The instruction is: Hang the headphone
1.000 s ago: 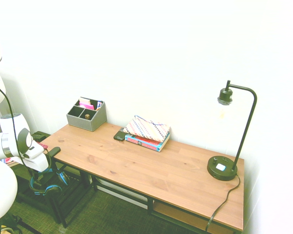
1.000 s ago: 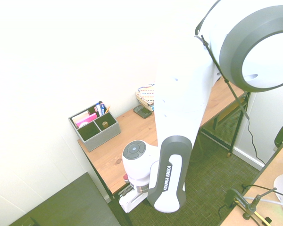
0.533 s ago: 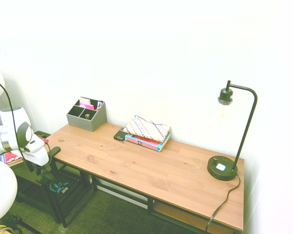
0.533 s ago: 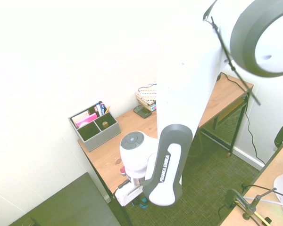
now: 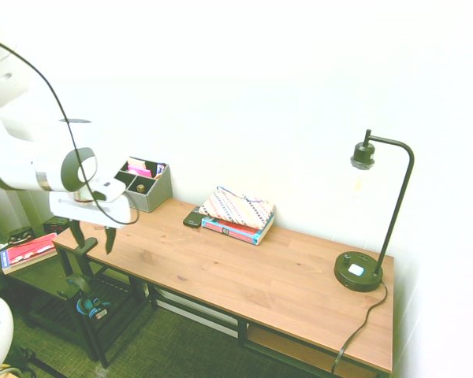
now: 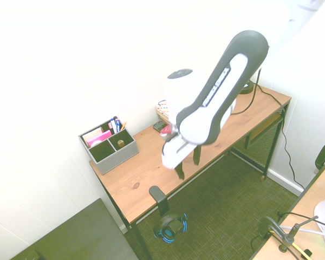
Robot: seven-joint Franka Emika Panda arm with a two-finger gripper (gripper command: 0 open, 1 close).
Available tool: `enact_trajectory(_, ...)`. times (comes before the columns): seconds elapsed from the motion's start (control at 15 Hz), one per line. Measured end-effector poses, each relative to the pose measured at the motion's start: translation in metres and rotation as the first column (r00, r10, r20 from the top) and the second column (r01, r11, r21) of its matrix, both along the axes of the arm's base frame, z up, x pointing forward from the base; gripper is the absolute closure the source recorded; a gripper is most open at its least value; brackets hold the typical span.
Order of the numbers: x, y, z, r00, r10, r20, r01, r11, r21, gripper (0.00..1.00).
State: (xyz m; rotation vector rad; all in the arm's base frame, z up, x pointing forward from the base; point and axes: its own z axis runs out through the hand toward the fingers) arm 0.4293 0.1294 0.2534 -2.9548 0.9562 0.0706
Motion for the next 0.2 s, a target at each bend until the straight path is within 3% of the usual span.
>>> enact_trajectory(0.2, -0.001, -0.072, 0.062, 1.0, -0.014, 0.027, 0.013, 1.0, 0.008, 0.0)
